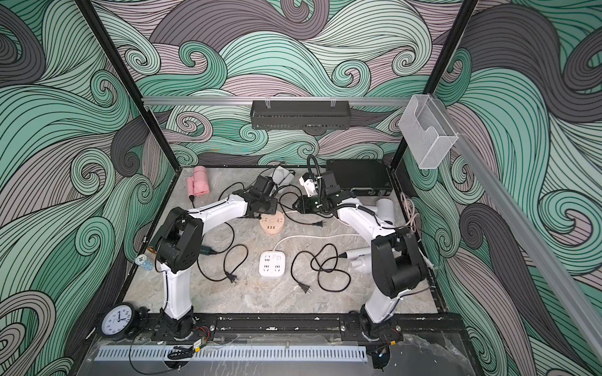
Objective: Charge the blow dryers
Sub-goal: Insert the plug into the socket.
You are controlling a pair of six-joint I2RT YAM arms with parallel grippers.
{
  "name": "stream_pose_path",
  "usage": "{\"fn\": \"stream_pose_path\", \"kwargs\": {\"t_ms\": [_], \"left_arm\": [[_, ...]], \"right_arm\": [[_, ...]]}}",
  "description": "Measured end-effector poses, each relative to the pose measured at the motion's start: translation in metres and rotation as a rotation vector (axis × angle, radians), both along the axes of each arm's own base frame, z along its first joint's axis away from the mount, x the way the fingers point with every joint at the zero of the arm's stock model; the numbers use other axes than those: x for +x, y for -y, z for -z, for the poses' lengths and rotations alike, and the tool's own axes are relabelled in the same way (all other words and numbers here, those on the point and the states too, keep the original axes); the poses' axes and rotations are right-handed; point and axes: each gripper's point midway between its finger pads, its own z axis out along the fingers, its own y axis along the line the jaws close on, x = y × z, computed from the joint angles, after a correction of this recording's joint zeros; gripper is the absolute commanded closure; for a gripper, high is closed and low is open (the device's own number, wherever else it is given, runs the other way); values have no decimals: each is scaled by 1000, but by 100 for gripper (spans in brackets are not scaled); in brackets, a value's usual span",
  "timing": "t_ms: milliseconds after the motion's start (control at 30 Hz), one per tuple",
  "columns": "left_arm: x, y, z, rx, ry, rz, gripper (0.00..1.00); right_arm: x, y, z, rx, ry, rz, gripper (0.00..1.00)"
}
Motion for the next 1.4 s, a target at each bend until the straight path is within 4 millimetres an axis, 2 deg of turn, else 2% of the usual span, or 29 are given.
{"fn": "stream_pose_path", "kwargs": {"t_ms": [1067,1400], "left_arm": [[-10,7,9,-22,-8,14,100],[-22,10,12,22,49,15,100]], "right_arm": [[-2,3,9,-30,-14,-2,73],[-1,3,9,-32,-15,-1,73]]}}
